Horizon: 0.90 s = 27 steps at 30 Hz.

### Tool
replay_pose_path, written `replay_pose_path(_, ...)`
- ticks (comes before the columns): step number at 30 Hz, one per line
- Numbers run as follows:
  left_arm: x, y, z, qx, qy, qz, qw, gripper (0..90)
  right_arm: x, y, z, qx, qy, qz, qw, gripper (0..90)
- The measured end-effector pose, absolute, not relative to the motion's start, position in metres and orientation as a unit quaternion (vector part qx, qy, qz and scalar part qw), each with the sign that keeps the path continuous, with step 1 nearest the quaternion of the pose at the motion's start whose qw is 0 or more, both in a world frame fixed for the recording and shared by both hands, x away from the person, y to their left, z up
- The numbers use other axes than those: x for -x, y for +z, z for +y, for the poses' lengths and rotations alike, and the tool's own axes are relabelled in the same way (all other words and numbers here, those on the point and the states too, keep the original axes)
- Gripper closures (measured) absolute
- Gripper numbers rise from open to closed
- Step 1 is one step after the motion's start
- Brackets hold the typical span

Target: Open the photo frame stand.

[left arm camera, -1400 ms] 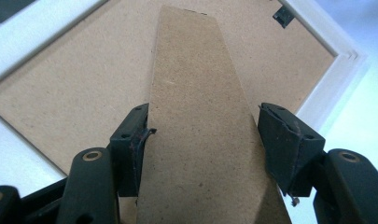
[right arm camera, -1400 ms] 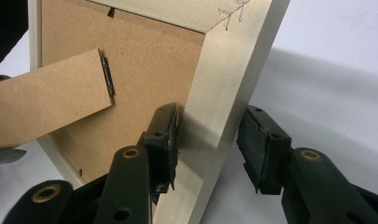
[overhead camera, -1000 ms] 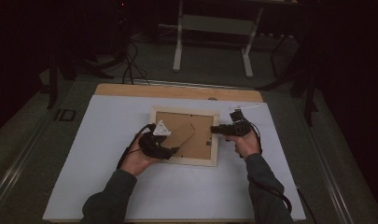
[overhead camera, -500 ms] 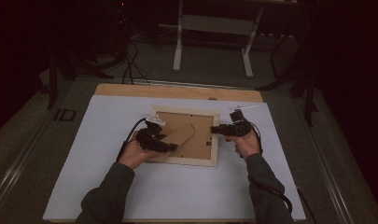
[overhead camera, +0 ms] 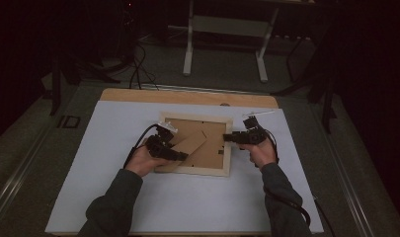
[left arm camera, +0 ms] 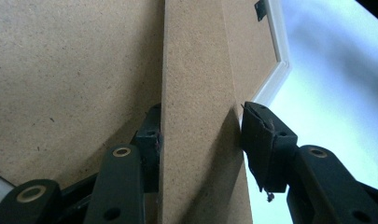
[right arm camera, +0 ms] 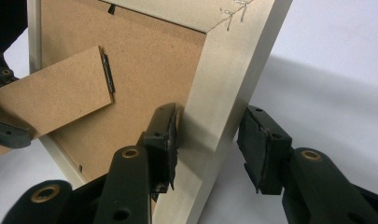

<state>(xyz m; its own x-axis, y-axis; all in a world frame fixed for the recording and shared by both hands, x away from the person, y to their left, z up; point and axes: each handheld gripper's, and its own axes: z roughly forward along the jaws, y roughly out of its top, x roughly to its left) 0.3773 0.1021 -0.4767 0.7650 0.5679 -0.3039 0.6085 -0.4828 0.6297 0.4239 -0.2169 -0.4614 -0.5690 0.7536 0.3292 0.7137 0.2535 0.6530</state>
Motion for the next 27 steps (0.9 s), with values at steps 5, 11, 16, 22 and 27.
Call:
replay_pose_path(5, -0.377, -0.476, 0.101, -0.863, -0.025, 0.34, 0.372, 55.3, -0.423, -0.46, -0.217, -0.46, 0.399, 0.793, 0.026, 57.2)
replay_pose_path(11, -0.375, -0.474, 0.1, -0.867, -0.019, 0.335, 0.369, 55.8, -0.421, -0.46, -0.217, -0.458, 0.4, 0.793, 0.03, 57.3)
replay_pose_path(16, -0.374, -0.473, 0.098, -0.868, -0.01, 0.33, 0.371, 56.0, -0.42, -0.458, -0.217, -0.457, 0.4, 0.794, 0.034, 57.5)
replay_pose_path(22, -0.374, -0.471, 0.095, -0.871, 0.005, 0.328, 0.365, 56.5, -0.418, -0.452, -0.219, -0.453, 0.404, 0.793, 0.045, 58.1)
replay_pose_path(27, -0.375, -0.468, 0.09, -0.875, 0.012, 0.321, 0.362, 58.8, -0.417, -0.447, -0.22, -0.449, 0.409, 0.792, 0.055, 59.3)
